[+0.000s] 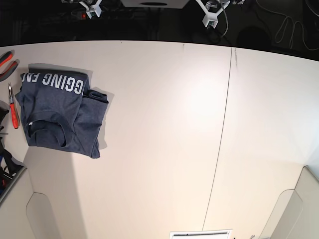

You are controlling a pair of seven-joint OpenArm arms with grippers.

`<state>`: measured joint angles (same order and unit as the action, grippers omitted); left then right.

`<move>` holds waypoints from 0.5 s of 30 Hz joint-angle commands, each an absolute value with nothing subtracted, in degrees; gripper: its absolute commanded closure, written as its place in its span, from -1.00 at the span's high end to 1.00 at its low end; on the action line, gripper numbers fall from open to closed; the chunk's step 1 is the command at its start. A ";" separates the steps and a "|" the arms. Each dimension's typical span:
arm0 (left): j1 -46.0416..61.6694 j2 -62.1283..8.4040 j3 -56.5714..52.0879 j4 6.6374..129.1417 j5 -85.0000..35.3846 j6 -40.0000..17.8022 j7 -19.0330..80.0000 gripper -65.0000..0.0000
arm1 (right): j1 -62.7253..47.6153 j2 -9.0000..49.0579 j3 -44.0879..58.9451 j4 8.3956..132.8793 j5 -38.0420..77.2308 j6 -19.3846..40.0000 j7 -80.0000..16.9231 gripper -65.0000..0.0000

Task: Layout the t-shirt on the table in an organized manner, then fold the t-shirt properly

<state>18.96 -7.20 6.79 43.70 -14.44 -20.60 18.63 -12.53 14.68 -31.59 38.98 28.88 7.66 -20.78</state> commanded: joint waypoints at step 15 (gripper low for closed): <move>17.02 -6.66 5.43 43.94 -13.93 -20.99 18.41 -1.00 | -11.46 10.74 -31.62 39.27 32.53 6.15 -20.99 -1.00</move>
<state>16.82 -6.66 5.50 43.70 -13.76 -20.58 18.61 -11.42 10.74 -31.62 38.98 32.14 6.00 -21.04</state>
